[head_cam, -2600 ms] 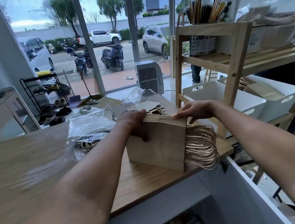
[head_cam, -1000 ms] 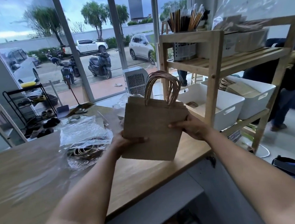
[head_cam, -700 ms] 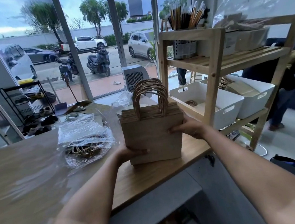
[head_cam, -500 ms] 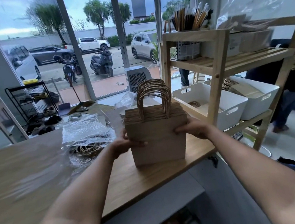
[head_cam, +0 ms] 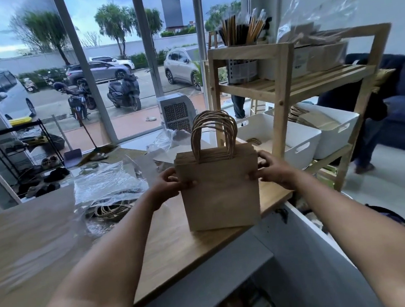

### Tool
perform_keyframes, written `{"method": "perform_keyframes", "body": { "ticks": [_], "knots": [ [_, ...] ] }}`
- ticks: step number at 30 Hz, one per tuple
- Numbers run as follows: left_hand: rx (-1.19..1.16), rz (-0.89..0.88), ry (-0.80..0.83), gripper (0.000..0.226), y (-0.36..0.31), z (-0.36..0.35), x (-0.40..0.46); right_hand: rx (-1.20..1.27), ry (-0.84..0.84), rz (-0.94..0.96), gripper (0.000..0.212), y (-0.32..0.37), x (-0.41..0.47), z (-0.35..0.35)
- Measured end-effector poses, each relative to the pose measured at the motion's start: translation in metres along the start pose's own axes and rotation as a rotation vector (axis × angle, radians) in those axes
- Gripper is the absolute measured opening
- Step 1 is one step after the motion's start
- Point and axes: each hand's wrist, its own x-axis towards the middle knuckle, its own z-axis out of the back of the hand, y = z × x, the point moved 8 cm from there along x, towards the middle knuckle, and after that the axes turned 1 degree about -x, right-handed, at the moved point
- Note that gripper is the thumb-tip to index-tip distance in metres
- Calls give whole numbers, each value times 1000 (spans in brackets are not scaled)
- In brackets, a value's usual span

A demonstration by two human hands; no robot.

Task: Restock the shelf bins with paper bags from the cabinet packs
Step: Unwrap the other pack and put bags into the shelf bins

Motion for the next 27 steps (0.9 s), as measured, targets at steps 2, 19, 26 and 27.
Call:
{"method": "perform_keyframes", "body": {
  "ticks": [2,19,26,27],
  "knots": [
    [10,4,58,77,-9,-21,7,26,-41,-25,53,-6,-17,19],
    [-61,71,545,67,-80,-340,44,371,-564,-231,31,-103,-195,245],
    [-143,169,514,52,-104,-396,72,472,-610,-368,16,-121,-184,289],
    [-132,180,499,52,-107,-399,81,485,-604,-380,15,-122,-178,293]
  ]
}}
